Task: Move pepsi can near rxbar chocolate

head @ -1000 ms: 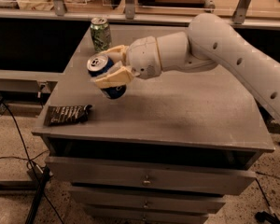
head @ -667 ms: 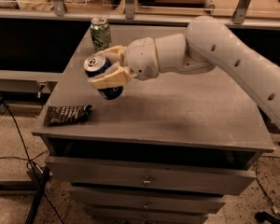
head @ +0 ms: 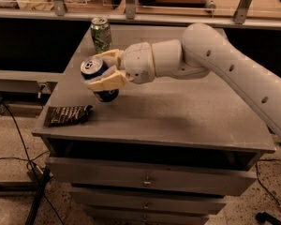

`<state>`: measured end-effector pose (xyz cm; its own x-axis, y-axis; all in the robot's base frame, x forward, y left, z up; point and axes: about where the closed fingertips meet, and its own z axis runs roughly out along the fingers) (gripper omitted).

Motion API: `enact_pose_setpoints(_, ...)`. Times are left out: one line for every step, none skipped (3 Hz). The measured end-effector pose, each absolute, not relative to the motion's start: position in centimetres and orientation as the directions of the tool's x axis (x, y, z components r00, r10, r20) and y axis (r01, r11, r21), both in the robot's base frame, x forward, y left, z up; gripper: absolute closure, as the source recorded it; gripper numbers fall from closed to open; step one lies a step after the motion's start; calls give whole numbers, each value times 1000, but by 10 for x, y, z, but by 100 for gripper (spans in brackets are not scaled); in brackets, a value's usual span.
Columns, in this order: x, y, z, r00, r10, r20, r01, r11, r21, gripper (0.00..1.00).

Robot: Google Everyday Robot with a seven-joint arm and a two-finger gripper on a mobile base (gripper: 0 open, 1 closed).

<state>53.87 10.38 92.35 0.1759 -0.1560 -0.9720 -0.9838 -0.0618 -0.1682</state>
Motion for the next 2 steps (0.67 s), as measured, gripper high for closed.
enact_pose_setpoints(541,109,920,167,-135,-977,-985,-66,-160,100)
enact_pose_setpoints(542,112,917,152,-115,-982,-987,-70,-144,85)
